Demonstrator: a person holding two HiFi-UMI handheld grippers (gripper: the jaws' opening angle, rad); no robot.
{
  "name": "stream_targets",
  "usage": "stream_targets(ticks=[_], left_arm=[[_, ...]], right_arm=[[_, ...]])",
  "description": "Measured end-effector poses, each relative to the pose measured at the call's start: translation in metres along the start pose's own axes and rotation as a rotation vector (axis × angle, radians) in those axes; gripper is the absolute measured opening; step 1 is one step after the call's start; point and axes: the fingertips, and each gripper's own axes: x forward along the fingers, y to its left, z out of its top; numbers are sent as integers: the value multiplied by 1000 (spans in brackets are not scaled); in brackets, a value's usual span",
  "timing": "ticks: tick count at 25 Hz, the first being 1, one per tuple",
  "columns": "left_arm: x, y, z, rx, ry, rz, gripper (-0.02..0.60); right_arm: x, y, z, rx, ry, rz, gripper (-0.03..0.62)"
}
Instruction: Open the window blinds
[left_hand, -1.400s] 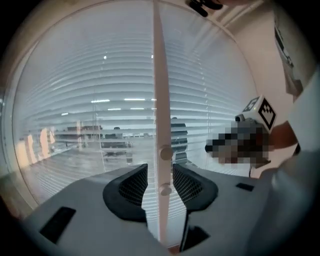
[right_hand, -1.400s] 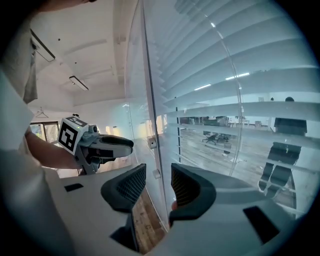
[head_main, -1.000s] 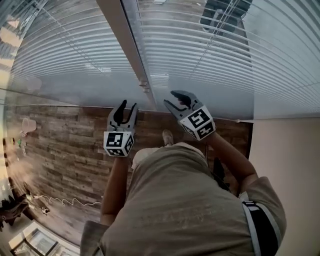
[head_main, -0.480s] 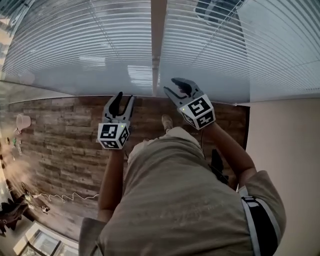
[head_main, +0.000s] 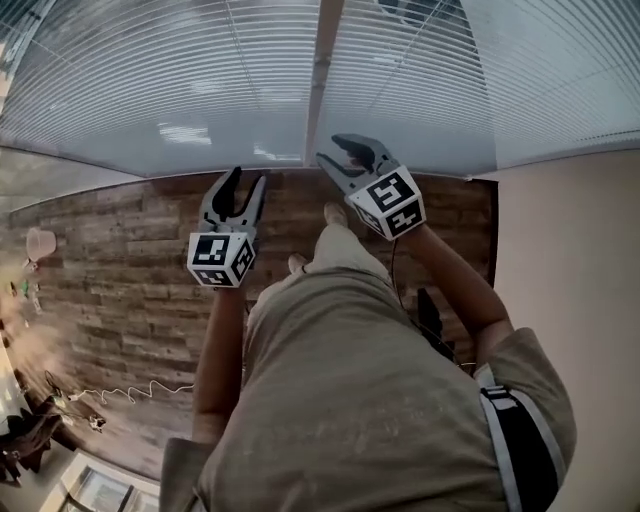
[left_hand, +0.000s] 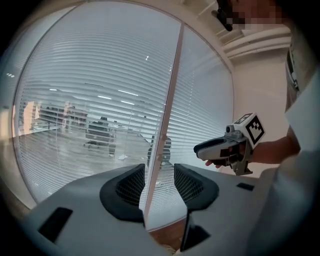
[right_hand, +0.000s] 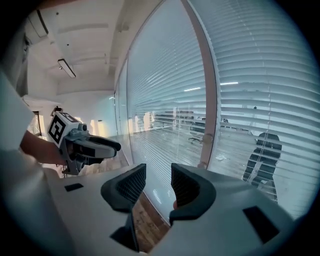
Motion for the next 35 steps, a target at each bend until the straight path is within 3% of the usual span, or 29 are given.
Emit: stream_targets(ticks=[9, 14, 24, 30, 35], left_arm=[[-69, -31, -37, -18, 7, -49, 176], [-80, -45, -55, -27, 14, -67, 176], [-108, -79, -56, -30, -1, -75, 176], [-122, -119, -73, -39, 5, -98, 176], [-134, -164, -58, -29, -8, -126, 176]], right_arm=[[-39, 81, -22, -9, 20, -1, 161], [-51, 97, -34, -5, 16, 1, 161], [-92, 114, -42, -10, 15, -4, 161], [-133, 129, -48, 1, -27, -11, 161], [-179, 134, -47, 14, -37, -16, 161]])
